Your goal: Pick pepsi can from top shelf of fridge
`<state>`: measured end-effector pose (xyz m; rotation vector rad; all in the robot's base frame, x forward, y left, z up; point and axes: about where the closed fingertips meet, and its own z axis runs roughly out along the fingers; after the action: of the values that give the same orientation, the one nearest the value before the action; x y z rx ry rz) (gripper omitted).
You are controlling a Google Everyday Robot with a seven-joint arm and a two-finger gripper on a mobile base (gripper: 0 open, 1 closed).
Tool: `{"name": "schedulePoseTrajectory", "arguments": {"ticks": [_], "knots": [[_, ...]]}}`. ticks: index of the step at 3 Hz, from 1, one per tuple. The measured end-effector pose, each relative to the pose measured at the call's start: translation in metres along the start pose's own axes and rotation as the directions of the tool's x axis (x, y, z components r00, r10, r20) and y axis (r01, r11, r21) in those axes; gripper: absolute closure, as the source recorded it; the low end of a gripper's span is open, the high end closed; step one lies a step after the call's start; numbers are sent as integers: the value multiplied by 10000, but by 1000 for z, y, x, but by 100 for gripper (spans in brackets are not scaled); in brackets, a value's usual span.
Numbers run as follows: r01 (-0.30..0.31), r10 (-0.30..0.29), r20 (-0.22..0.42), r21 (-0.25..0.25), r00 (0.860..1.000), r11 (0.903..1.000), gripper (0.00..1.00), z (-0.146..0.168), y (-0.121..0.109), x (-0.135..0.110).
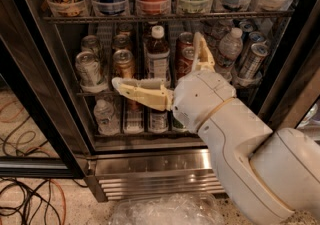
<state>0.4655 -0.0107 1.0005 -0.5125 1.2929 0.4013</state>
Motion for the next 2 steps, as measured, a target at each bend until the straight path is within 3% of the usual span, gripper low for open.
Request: {"name": "schedulePoseTrajectory", "arguments": {"ticks": [1, 2], "knots": [[-651, 651, 25, 324, 9979, 9973, 0, 15, 9, -5], [-391, 386, 147, 385, 9991, 9985, 0, 36, 26, -8]]}}
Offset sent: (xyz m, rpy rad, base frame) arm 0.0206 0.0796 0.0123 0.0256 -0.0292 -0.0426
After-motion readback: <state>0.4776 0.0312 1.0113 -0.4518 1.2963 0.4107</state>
